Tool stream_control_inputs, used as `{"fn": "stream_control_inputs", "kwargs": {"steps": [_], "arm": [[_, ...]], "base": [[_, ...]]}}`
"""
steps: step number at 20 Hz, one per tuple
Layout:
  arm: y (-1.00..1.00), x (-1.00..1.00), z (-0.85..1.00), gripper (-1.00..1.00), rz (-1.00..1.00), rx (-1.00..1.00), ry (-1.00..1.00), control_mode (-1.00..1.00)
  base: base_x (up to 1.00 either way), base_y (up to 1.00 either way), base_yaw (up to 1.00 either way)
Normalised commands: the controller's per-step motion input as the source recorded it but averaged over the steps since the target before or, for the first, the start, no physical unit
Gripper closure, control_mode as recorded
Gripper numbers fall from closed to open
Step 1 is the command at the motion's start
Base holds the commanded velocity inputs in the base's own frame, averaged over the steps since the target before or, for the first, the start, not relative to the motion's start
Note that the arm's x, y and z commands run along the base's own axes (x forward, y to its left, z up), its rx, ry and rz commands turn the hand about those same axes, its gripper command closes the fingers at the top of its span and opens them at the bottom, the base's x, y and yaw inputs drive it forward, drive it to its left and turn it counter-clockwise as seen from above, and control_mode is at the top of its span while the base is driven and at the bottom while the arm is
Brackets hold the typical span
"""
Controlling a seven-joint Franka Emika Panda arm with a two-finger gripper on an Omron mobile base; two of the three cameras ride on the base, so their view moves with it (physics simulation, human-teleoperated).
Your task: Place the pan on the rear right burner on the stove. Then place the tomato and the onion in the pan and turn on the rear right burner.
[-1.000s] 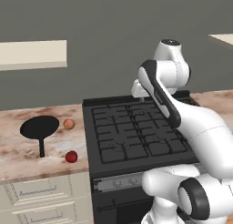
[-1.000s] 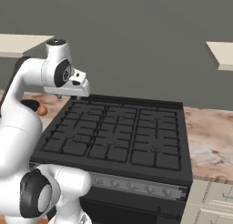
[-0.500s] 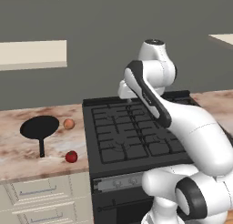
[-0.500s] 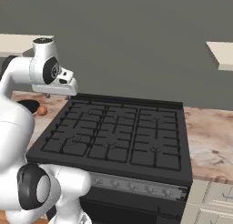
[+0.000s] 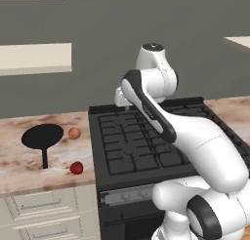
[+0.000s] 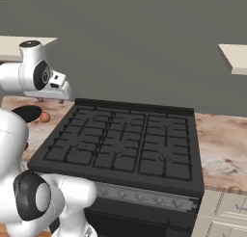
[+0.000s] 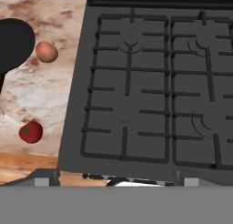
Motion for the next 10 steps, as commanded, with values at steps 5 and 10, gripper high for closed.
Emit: {"fn": "stream_control_inputs", "kwargs": {"steps": [5, 10], "arm": [[0.49, -0.05, 0.00, -1.00, 0.00, 0.02, -0.05, -1.00], [0.51, -0.02, -0.08, -1.00, 0.00, 0.00, 0.00, -1.00]], "base": [[0.00, 0.00, 0.00], [0.00, 0.00, 0.00]]}}
